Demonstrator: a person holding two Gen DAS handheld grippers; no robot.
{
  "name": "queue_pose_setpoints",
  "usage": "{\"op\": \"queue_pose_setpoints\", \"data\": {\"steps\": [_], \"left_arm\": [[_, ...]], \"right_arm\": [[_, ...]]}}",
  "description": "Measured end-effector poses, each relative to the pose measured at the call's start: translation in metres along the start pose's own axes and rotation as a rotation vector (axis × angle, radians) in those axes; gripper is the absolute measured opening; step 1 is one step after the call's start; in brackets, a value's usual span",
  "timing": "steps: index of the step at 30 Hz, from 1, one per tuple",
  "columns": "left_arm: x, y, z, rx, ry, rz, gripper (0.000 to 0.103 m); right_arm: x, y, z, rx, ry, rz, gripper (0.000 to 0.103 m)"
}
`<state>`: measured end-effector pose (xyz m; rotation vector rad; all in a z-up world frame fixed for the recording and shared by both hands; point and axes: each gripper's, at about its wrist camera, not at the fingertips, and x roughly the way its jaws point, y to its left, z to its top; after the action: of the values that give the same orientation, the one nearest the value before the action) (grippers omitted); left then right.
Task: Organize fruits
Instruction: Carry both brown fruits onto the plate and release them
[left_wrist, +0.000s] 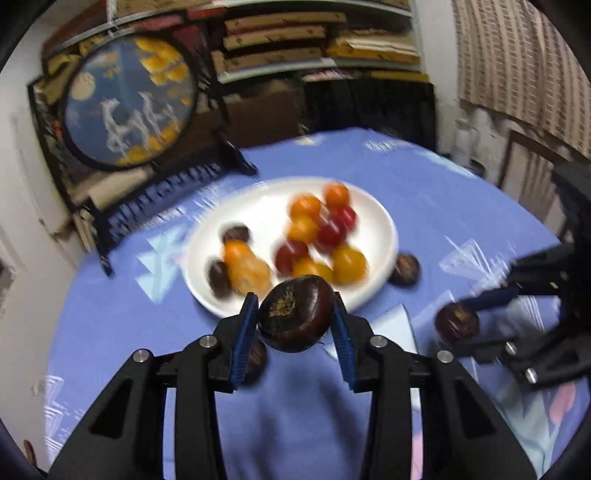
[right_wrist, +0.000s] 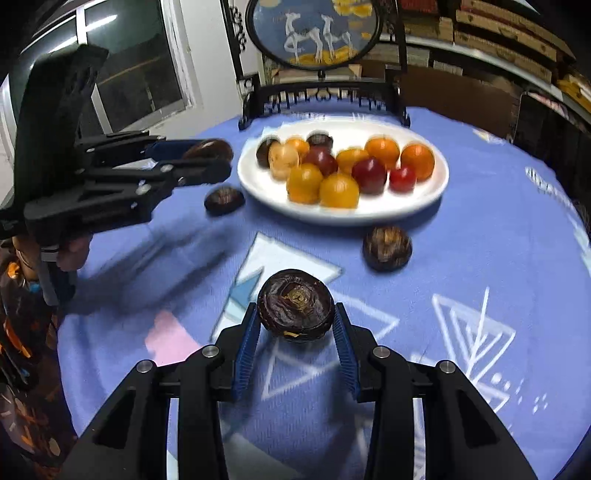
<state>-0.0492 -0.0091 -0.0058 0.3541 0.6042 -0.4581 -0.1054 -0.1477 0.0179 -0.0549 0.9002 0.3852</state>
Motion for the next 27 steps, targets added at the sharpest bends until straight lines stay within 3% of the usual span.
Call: {"op": "queue_pose_setpoints", "data": {"steps": [5, 14, 27], "left_arm": [[0.008, 0.011, 0.035, -0.07, -0.049, 0.117, 0.038], [0.041, 0.043, 0.075, -0.23, -0.038, 0.155, 0.038], [0.074, 0.062, 0.065, -0.261, 0.0, 0.2, 0.038]], "right_arm": [[-0.022, -0.01, 0.035, 0.023, -0.117, -0.024, 0.04], [-0.016, -0.026, 0.099, 0.05, -0.232, -0.05, 0.04], [0.012, -0.03, 0.135, 0.033, -0.257, -0.028, 0.04]]}}
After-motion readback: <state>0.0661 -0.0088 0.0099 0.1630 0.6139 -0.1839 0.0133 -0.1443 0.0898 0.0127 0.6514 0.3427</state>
